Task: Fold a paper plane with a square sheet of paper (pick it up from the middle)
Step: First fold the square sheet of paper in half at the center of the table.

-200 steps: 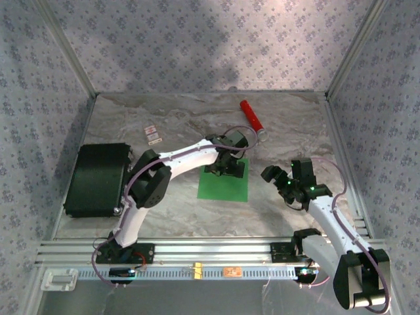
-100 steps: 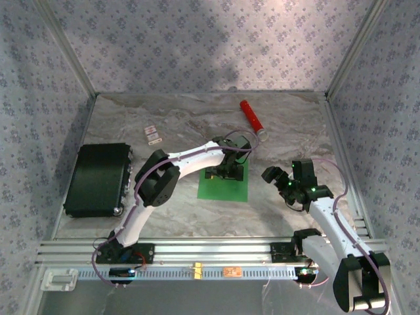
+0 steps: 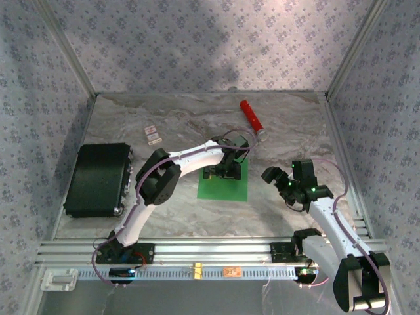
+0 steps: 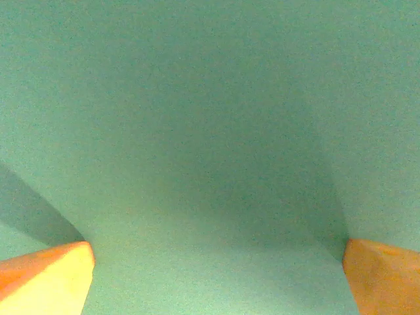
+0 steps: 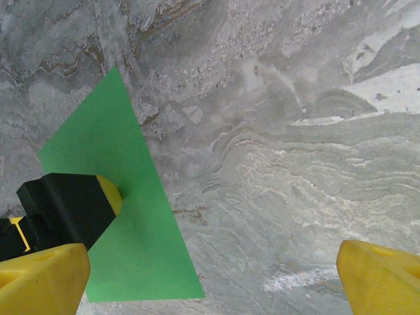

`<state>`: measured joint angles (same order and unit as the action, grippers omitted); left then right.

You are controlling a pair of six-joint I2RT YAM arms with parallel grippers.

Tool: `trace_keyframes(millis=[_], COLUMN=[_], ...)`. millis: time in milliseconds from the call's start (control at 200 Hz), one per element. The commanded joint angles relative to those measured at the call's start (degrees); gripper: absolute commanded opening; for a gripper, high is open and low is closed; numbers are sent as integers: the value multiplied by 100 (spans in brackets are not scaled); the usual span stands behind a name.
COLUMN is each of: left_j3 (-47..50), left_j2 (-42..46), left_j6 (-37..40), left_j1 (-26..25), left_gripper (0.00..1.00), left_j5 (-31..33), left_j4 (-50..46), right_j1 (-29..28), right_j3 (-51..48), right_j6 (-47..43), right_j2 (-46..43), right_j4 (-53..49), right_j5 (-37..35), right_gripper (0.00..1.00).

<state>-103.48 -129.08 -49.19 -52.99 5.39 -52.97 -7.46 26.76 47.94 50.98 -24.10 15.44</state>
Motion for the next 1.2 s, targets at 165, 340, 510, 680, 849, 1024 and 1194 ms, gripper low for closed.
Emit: trace_keyframes(millis=[165, 340, 510, 680, 849, 1024, 1194], left_j3=[178, 272, 364, 399, 408, 361, 293], left_j2=[-274, -403, -471, -496, -470, -369, -252], left_j6=[-42, 30, 72, 84, 96, 244, 491], left_j1=[-18, -9, -18, -18, -23, -27, -28], left_gripper=[96, 95, 94, 93, 93, 88, 79], left_j5=[-49, -125, -248, -231, -169, -117, -95], left_j4=[-69, -36, 62, 50, 13, -2, -4], right_j1=[34, 27, 20, 16, 15, -1, -18], right_j3=[-84, -70, -57, -65, -38, 20, 28], right_j6=[-91, -96, -116, -98, -116, -113, -75], right_j2=[-23, -18, -8, 3, 47, 96, 114], right_j4=[-131, -64, -70, -64, -68, -21, -42], right_j5=[20, 98, 119, 123, 145, 195, 144], right_gripper=[99, 99, 99, 99, 99, 99, 99])
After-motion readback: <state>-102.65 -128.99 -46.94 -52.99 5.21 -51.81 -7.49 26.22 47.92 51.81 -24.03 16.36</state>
